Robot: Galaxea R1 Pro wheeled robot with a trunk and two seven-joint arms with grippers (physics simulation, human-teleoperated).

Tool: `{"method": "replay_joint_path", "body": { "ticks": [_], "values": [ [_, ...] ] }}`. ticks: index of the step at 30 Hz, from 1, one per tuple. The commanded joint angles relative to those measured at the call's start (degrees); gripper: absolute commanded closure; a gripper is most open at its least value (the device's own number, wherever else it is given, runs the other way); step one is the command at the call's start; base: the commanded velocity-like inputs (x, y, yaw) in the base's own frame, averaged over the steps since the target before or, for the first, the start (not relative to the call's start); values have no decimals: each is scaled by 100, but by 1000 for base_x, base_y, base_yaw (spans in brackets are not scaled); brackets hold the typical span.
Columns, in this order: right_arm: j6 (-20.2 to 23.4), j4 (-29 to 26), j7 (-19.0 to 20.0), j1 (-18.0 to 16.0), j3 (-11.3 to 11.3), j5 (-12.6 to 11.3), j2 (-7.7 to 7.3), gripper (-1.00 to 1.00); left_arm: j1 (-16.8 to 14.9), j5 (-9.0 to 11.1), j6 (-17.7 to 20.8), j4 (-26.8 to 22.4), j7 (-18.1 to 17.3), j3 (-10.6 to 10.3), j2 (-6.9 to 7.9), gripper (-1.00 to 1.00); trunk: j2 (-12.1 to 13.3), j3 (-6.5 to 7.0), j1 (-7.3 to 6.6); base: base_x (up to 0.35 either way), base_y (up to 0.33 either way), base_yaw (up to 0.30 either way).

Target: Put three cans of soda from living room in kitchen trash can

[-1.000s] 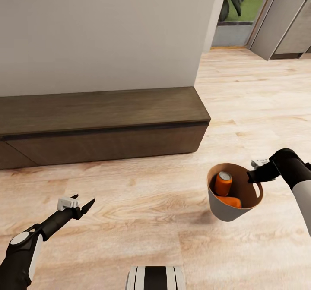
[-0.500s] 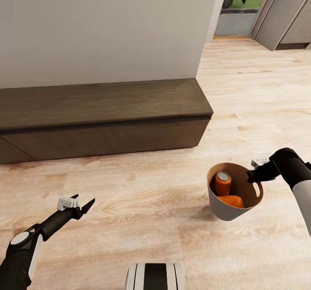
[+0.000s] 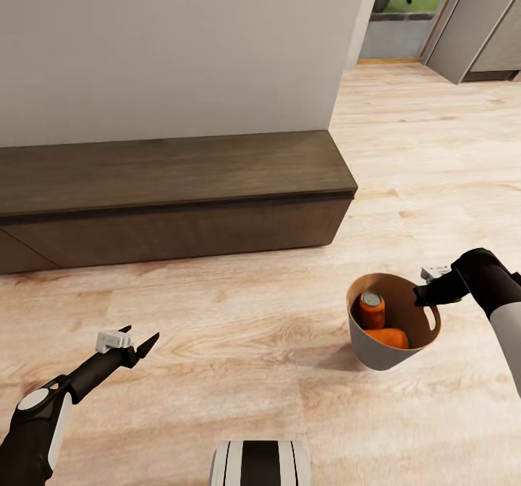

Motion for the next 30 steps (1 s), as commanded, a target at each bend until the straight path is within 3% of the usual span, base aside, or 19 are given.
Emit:
{"method": "replay_joint_path", "body": {
  "ticks": [1,7,17,30],
  "values": [
    [44,-19,40,-1,-56,-59,0,100,0,7,-16,39,0,0,0,-100,0,0,-1,0,0,0],
    [37,-291,72,53,-350,-57,0,100,0,35,-125,202,-2,0,6,-100,0,0,-1,0,0,0],
    [37,-349,76,77,-394,-56,0,100,0,42,-139,222,0,0,8,-100,0,0,-1,0,0,0],
    [37,-352,76,79,-397,-65,0,100,0,31,-140,227,-3,-9,7,-100,-15,-243,28,0,0,0]
  ]
}}
